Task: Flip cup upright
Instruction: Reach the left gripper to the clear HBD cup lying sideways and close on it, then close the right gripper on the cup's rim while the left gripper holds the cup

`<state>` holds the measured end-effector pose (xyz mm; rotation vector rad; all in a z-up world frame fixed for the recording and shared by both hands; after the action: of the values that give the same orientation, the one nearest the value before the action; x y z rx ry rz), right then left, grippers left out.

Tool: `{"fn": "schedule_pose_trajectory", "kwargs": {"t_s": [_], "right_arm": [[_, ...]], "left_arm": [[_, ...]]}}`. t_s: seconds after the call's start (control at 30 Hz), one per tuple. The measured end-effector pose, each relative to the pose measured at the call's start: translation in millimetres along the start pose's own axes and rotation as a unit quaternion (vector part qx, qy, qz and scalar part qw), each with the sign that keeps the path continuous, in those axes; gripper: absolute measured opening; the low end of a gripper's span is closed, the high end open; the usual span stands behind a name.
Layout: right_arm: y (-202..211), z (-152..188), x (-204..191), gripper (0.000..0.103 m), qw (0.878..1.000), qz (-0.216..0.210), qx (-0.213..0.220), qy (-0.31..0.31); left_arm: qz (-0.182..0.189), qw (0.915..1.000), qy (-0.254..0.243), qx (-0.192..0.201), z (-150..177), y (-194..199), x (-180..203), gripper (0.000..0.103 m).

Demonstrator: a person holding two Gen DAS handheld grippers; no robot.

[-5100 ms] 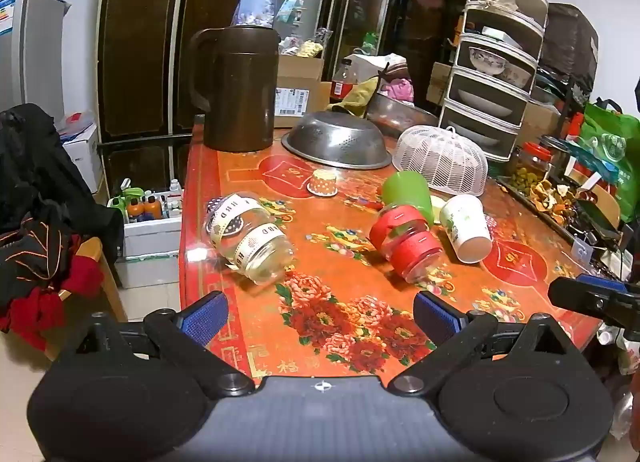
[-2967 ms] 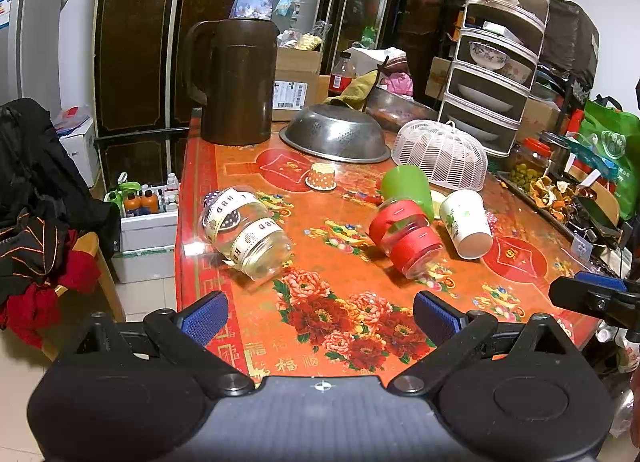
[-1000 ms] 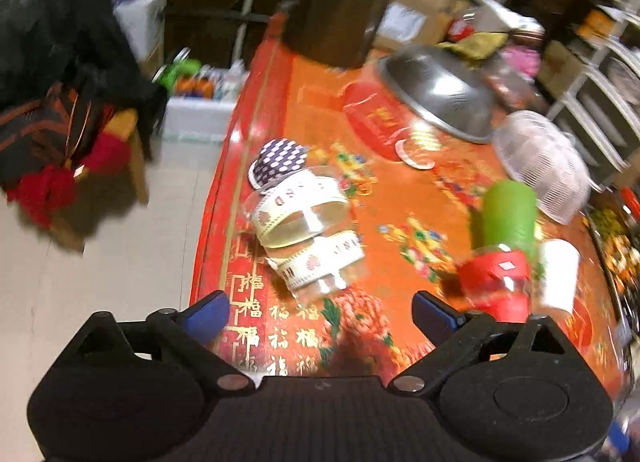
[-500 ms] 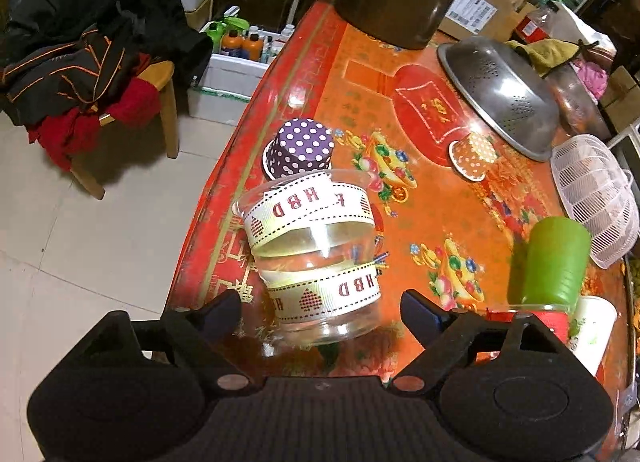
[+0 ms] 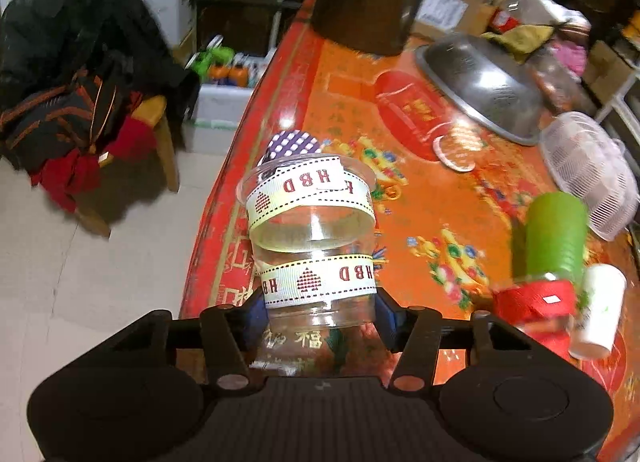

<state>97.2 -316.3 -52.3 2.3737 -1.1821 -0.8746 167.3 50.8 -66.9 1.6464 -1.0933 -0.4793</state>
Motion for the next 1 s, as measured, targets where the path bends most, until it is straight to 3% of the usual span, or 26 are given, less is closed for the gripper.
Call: {"fn": "schedule_pose_trajectory", "kwargs": {"t_s": [0.2, 0.4, 0.5, 0.63, 0.73, 0.8, 1.0], "right_arm": [[0, -2, 4, 0.102, 1.0, 0.008, -0.002, -0.005], [3, -6, 23, 0.102, 0.999, 0.011, -0.024, -0.046], [4, -5, 31, 0.102, 0.997, 0.02, -0.04, -0.066], [6, -5, 41, 0.102, 0.993, 0.013, -0.061, -0.096], [3, -7, 50, 0.102, 0.984, -0.044, -0.09, -0.146], [-3, -8, 52, 0.102, 0.979, -0.053, -0.105, -0.165], [-35, -11, 44, 0.102, 0.96, -0.092, -0.195, -0.18]], "left_arm": [[0.042, 0.9943, -0.09, 0.04, 43, 43, 22, 0.058], [0.111, 0.9715, -0.206, 0.041, 107, 73, 75, 0.058], [0.145, 0.9614, -0.234, 0.006, 135, 60, 98, 0.058], [0.175, 0.9573, -0.227, -0.039, 152, 34, 118, 0.058], [0.181, 0.9562, -0.224, -0.051, 159, 20, 130, 0.058], [0.191, 0.9532, -0.224, -0.068, 164, 12, 135, 0.058], [0.211, 0.9428, -0.25, -0.064, 174, 11, 147, 0.058]]}}
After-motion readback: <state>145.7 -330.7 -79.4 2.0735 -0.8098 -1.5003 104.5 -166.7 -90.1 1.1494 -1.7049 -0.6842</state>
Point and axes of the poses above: each gripper's, at about its wrist camera, not at the fingertips, and y roughly against the way its jaws point, x to its right, z to its underside, the point moved 3 cm from there along -y, roughly the way its jaws point, and after that the axes turned 8 degrees about -x, right-handed, at the moved point
